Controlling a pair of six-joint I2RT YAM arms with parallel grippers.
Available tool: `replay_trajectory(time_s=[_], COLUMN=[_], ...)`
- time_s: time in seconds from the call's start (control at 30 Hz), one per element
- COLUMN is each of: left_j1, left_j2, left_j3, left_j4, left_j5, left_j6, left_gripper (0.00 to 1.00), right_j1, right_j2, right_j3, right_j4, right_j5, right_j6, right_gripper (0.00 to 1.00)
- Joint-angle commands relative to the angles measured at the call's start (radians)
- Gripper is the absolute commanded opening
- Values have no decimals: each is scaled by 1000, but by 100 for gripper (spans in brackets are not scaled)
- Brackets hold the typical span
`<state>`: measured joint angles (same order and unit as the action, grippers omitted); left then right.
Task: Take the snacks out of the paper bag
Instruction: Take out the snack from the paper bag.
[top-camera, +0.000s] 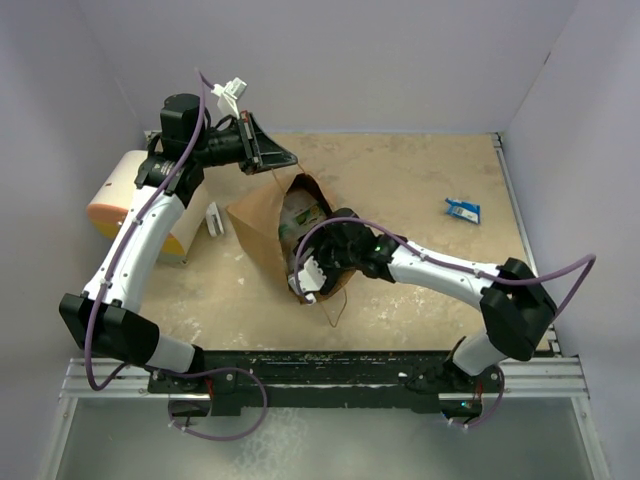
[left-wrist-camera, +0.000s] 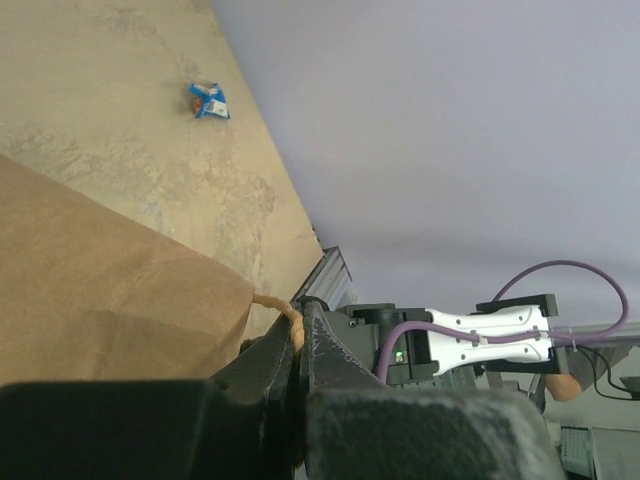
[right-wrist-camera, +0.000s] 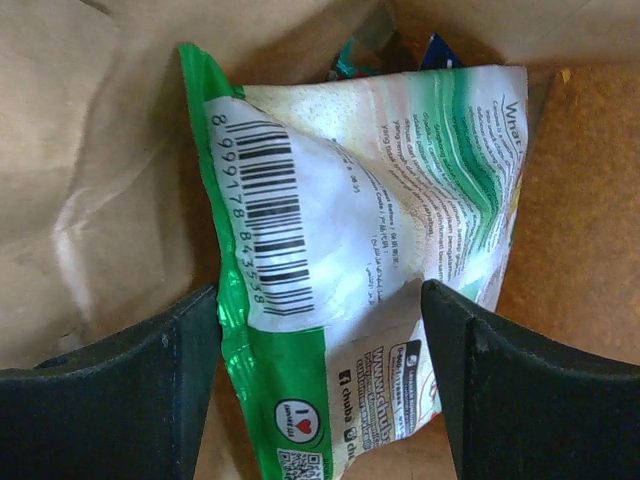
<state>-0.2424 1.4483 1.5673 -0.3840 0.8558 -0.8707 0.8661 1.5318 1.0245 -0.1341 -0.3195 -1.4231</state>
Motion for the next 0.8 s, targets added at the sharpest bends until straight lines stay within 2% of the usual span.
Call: replay_trajectory(time_s=[0.0, 0.27, 0.43, 0.77], left_j1=[15, 15, 15, 15], left_j2=[-3, 4, 7, 7], left_j3=[53, 62, 65, 66], left_j4=[49, 47, 43, 38], left_j5=[-3, 4, 7, 9], left_j6=[18, 20, 21, 24], left_gripper=[0, 0, 0, 0], right_j1=[8, 10, 10, 10], right_j2=[8, 31, 2, -17], right_j3=[-8, -68, -89, -91], right_j4=[127, 277, 383, 388], right_j5=[76, 117, 96, 58], right_j6=[-36, -22, 58, 78], right_gripper=[79, 77, 70, 35])
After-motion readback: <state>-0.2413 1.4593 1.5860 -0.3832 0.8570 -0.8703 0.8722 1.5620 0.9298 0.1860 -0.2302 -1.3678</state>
